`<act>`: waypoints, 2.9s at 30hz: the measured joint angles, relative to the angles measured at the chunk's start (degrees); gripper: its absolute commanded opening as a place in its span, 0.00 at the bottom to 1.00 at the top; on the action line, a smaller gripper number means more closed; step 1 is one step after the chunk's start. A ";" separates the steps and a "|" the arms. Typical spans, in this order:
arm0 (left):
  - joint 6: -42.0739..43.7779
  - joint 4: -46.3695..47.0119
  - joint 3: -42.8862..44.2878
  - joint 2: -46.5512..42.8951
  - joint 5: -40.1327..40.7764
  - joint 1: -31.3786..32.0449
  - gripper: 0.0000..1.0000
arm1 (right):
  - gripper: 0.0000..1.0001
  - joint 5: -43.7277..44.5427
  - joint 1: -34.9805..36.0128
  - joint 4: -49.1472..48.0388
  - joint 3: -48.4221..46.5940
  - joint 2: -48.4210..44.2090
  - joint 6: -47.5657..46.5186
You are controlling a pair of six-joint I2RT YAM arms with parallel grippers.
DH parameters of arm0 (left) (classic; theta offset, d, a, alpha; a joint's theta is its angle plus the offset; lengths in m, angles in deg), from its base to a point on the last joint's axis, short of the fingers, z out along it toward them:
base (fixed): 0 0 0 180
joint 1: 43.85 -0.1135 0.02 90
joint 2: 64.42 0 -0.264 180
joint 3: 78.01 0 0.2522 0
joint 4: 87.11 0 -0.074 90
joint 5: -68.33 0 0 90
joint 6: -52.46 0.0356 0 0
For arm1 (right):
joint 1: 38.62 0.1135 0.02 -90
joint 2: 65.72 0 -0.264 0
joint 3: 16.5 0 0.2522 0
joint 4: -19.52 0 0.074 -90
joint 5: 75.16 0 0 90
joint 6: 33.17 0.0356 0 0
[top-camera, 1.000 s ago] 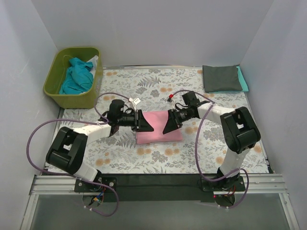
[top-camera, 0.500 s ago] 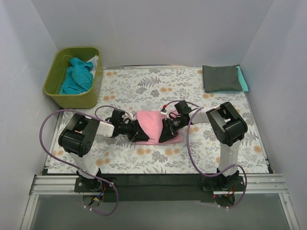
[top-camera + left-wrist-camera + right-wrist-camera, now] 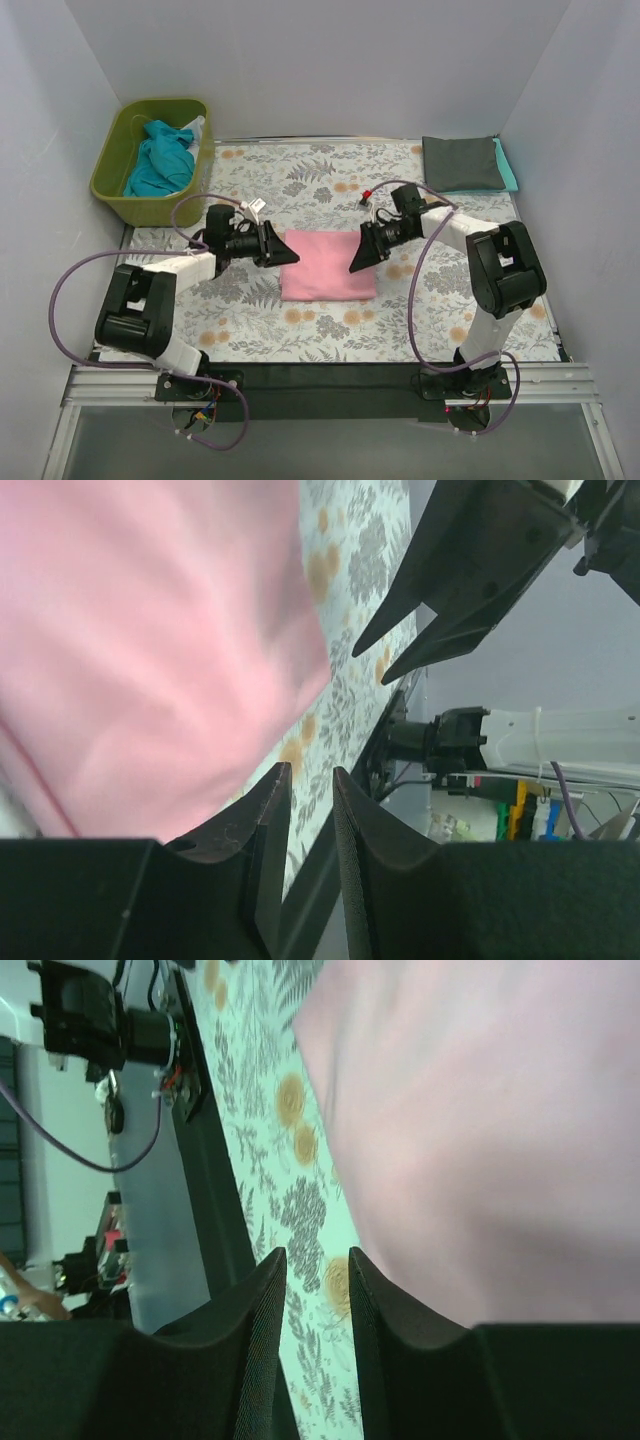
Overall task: Fold and stack the t-shirts
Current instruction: Fold the tshirt, then neatly place the folded tshirt to the corner
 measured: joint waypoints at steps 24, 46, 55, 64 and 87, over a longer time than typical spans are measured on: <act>4.79 5.68 19.74 27.58 0.68 -6.45 0.36 | 0.49 3.34 -5.20 -8.28 -25.44 24.04 8.26; 61.37 -11.34 23.19 15.91 46.38 44.37 0.39 | 0.74 27.04 -21.53 -7.87 8.13 -16.81 15.41; 66.75 -7.02 23.30 19.04 50.38 46.23 0.24 | 0.73 28.13 -21.55 -12.55 14.38 -16.92 24.48; 65.83 -4.74 23.30 21.38 50.03 45.59 0.22 | 0.75 21.55 -21.55 -23.08 16.76 -8.11 33.42; 60.63 -2.93 23.78 21.18 44.11 41.75 0.00 | 0.80 14.58 -21.70 -37.90 19.26 -3.58 41.79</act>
